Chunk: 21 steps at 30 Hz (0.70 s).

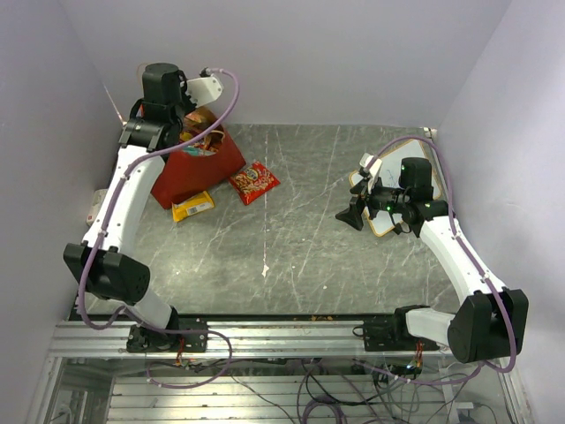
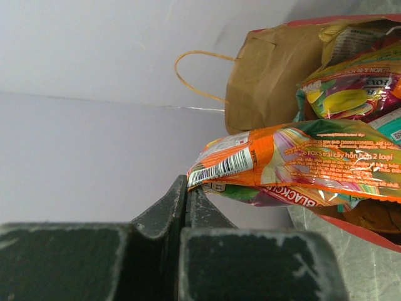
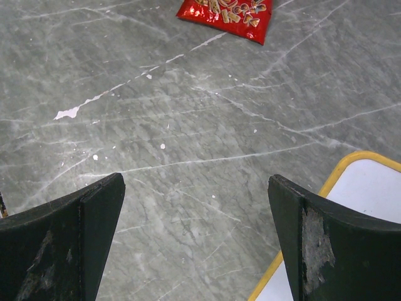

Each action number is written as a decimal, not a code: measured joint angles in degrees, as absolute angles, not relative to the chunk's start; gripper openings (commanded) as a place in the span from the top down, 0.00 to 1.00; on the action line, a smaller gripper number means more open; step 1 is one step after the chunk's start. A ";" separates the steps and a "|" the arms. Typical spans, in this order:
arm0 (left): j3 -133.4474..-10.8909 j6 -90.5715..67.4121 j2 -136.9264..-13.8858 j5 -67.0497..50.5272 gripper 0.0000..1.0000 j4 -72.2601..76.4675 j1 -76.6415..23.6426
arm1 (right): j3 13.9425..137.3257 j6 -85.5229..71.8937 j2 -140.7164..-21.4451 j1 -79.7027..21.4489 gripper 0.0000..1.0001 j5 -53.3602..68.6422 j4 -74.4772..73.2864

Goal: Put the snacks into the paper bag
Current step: Place the snack in the paper bag.

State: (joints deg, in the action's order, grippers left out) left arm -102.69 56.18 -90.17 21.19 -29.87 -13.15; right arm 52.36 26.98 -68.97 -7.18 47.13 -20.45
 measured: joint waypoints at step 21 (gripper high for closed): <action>-104.73 67.99 -95.37 -0.34 0.93 -46.54 -1.96 | 52.36 27.00 -68.97 -7.18 0.02 47.07 -20.45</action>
State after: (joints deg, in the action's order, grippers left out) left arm -104.73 67.99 -95.37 -0.34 -46.54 -1.96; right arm 52.36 27.00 -68.97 -7.18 47.07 -20.45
